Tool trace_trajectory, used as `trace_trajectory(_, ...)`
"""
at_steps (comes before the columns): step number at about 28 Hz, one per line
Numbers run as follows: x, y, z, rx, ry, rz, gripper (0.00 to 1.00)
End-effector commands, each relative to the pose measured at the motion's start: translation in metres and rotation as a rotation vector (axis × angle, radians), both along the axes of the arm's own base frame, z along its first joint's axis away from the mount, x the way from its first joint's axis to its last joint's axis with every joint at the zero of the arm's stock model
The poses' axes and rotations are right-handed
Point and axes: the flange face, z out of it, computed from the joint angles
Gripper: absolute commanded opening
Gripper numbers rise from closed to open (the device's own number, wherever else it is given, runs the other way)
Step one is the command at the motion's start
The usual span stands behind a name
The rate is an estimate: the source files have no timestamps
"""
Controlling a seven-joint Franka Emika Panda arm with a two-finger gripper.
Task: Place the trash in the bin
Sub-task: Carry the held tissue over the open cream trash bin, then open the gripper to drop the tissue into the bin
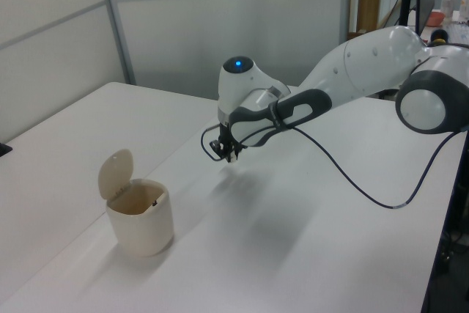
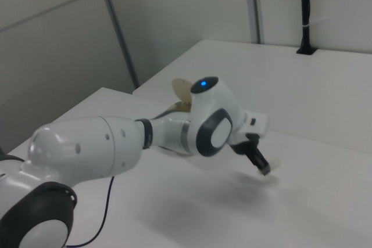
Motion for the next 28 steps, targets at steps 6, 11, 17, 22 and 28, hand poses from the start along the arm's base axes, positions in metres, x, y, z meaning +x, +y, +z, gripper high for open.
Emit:
trace_trajectory(6,-0.006,0.120,0.069,0.108,-0.071,0.095,0.00)
trace_trajectory(11,-0.003,0.178,0.073,0.137,-0.100,0.105,0.00)
trace_trajectory(17,-0.006,0.230,0.087,0.166,-0.154,0.146,0.00)
trace_trajectory(22,-0.009,0.255,0.097,0.184,-0.176,0.150,0.00)
trace_trajectory(28,-0.013,0.277,0.096,0.190,-0.175,0.158,1.00)
